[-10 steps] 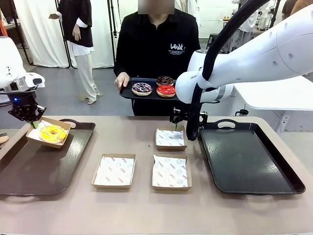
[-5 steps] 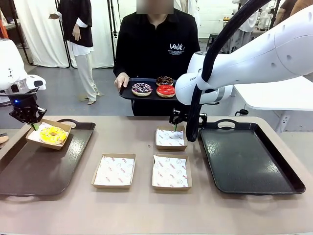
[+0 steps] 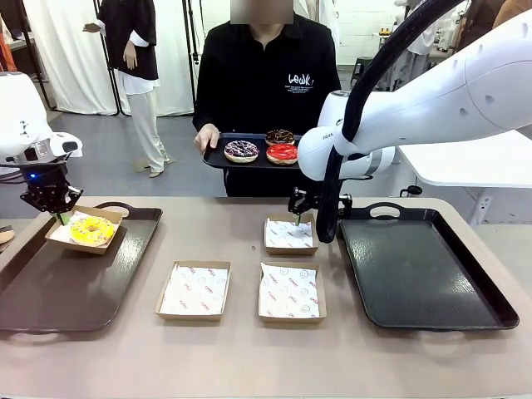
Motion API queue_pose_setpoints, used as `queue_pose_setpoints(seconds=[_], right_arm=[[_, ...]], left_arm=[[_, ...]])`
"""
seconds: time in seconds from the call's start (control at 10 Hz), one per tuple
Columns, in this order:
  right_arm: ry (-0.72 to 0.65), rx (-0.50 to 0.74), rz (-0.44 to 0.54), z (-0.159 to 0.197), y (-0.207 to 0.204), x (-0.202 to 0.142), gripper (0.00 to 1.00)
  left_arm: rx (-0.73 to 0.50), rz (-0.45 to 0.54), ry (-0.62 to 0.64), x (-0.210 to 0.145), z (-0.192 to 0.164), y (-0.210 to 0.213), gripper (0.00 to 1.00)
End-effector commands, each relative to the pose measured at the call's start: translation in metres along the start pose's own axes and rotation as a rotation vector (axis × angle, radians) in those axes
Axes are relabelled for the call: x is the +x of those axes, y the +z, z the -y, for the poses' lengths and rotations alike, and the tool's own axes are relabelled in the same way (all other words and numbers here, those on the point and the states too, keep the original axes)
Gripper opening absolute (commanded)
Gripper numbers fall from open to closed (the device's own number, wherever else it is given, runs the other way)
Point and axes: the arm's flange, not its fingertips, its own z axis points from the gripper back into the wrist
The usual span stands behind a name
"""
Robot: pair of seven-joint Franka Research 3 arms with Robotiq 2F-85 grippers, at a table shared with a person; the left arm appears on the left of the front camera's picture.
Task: Individually package the donuts and arrange them on the tray.
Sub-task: Place the picked Paper togo box on the Handle tray while simultaneously picking up another Paper togo box from the table with the other hand.
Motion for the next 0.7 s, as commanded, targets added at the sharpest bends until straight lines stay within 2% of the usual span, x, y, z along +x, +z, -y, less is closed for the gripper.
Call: queue_pose_setpoints(seconds=[0.0,0.1,0.2,0.3,0.4,0.5,0.6], right_arm=[[0.036,0.016,0.011,0.0034,-0.0055,-0.0015,1.0],[0.044,0.019,0.013,0.0035,-0.0066,-0.0013,0.44],[0.046,0.018,0.009,0.0036,-0.0074,-0.0009,0.41],[0.048,0.019,0.007,0.0034,-0.0084,-0.0004,0.0],[0.047,0.018,0.006,0.0033,-0.0092,0.0001,0.0],[0.043,0.017,0.002,0.0034,-0.0099,0.0005,0.0],[0.043,0.017,0.0,0.0032,-0.0102,0.0005,0.13]], left_arm=[[-0.021,0.005,-0.037,0.0046,-0.0014,0.0057,0.01],[-0.026,0.013,-0.029,0.0049,-0.002,0.0071,0.01],[-0.056,0.036,-0.031,0.0045,-0.003,0.009,0.01],[-0.059,0.022,-0.028,0.0044,-0.0037,0.0093,0.01],[-0.059,0.029,-0.025,0.0036,-0.0034,0.009,0.01],[-0.061,0.025,-0.026,0.0041,-0.0034,0.0085,0.56],[-0.061,0.023,-0.019,0.0041,-0.0034,0.009,0.6]])
